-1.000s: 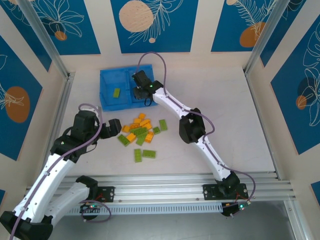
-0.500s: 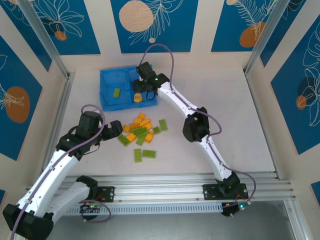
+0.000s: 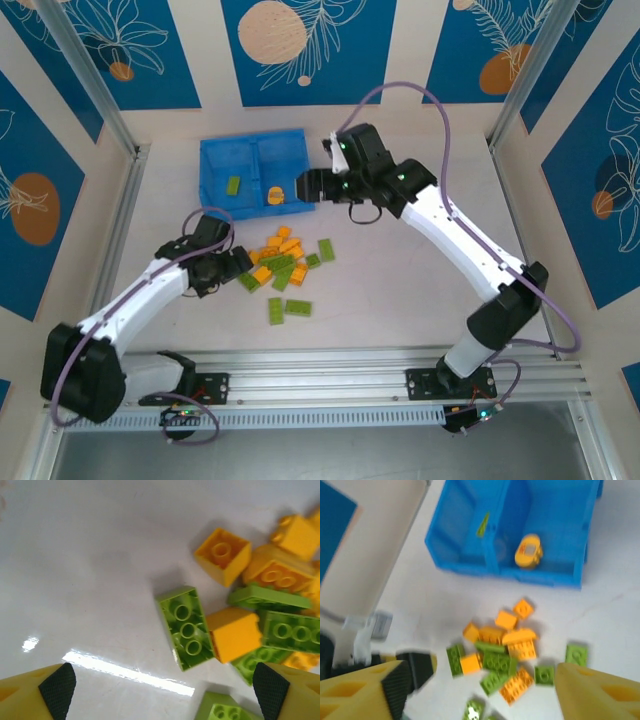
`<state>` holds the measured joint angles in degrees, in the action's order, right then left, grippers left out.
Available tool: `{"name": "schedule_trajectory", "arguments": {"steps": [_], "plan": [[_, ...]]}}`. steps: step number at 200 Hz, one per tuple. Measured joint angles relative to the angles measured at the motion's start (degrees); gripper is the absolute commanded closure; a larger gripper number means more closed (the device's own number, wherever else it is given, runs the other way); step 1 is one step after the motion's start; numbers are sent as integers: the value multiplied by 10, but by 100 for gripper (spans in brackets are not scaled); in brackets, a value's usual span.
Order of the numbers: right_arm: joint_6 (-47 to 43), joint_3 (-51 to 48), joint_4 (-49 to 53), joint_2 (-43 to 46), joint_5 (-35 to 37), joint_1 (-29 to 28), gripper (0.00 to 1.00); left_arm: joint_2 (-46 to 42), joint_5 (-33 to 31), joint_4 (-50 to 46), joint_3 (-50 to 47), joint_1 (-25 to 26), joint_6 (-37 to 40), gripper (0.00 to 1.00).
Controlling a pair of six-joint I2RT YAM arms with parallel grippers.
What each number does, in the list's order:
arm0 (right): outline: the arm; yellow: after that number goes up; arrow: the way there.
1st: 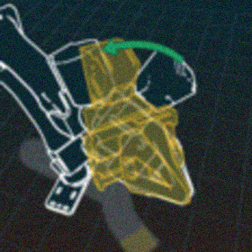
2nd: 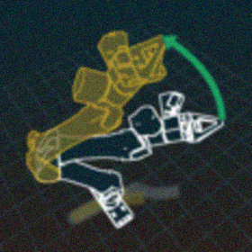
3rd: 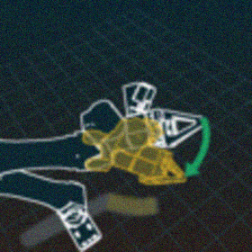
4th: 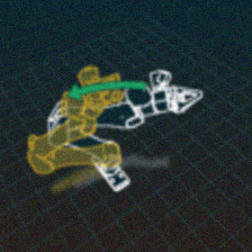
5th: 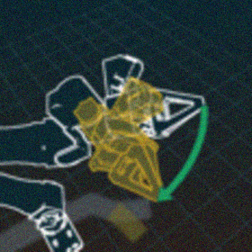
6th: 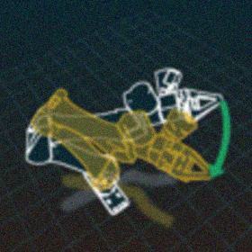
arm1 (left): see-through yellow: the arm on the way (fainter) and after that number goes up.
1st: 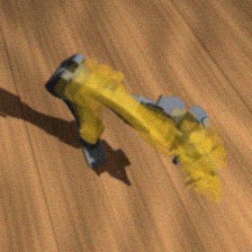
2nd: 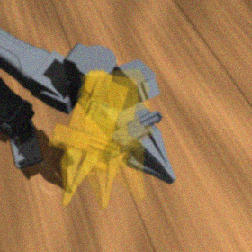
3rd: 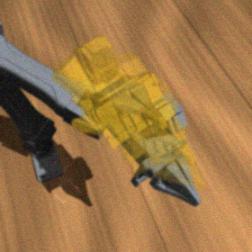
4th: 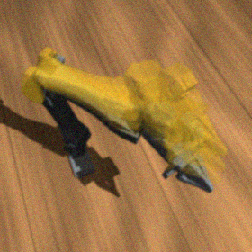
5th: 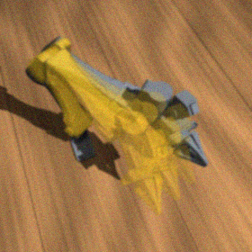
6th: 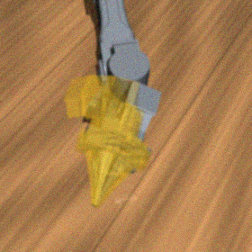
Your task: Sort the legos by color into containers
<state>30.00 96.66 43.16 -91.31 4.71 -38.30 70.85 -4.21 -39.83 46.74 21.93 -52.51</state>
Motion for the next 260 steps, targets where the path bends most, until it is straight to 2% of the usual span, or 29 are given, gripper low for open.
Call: {"name": "schedule_trajectory", "arguments": {"steps": [9,21,76,155,183,209,237,260], "plan": [[16,-29,2,9,-10,-3,5,23,4,7,0,0,-20,13],[27,-59,11,14,-17,-10,3,47,8,17,0,0,-42,15],[48,-80,40,30,-15,-32,3,122,1,44,11,0,-100,27],[47,-80,47,40,-7,-32,3,181,25,96,11,0,-104,37],[47,-80,49,40,-22,-33,5,188,24,91,11,0,-105,53],[43,-84,51,40,-57,-37,10,190,18,79,11,-1,-104,63],[34,-90,57,37,-103,-53,11,184,17,76,12,0,-102,71],[35,-93,56,37,-116,-61,11,175,6,54,26,0,-88,73]]}}
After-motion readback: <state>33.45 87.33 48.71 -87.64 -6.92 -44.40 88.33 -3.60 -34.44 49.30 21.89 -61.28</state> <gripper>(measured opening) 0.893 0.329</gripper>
